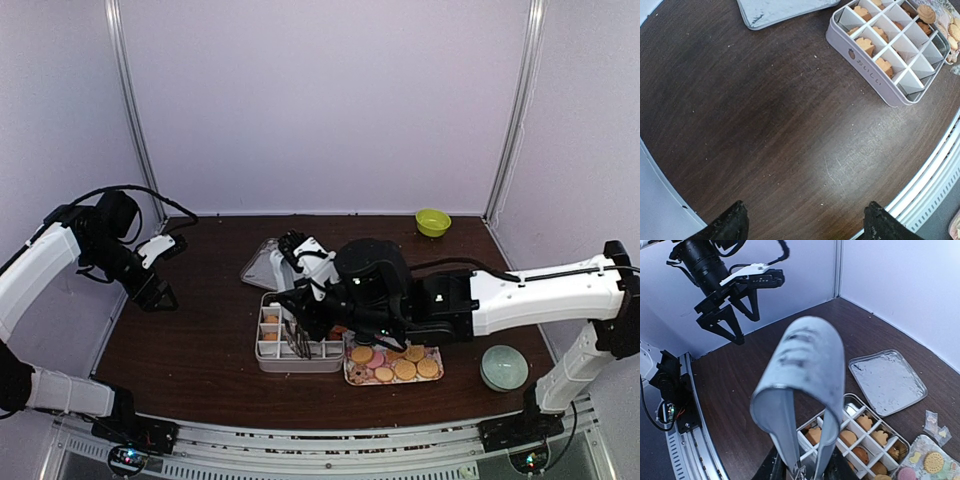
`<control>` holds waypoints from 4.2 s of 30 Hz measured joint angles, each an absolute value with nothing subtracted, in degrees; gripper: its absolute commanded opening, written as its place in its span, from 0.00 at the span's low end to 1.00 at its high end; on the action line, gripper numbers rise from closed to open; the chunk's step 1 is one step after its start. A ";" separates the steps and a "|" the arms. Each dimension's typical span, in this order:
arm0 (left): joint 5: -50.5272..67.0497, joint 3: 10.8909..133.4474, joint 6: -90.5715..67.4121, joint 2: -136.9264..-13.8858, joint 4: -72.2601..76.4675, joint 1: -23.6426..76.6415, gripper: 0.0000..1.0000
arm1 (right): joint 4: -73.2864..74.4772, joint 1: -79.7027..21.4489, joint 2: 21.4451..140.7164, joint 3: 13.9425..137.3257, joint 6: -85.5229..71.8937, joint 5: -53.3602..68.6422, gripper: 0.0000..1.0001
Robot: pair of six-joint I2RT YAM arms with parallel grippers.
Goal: Pack the cookies
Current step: Adjust the fake cookies on the plate.
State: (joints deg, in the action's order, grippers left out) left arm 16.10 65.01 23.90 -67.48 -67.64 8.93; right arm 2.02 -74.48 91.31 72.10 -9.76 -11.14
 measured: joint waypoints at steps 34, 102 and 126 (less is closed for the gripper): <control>16.73 65.04 23.90 -67.61 -67.64 8.93 0.82 | -4.01 -60.77 76.01 52.84 -18.02 -14.57 0.31; 16.99 65.01 24.12 -67.99 -67.70 8.93 0.81 | -6.87 -61.17 80.07 51.70 -18.02 -15.55 0.32; 16.99 65.01 24.14 -68.20 -67.70 8.93 0.80 | -13.23 -62.17 86.13 54.70 -14.31 -21.82 0.29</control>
State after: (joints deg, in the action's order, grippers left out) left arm 16.99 65.01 24.14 -68.20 -67.70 8.93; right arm -13.23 -62.17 86.13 54.70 -14.31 -21.82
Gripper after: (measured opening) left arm 0.806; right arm 0.289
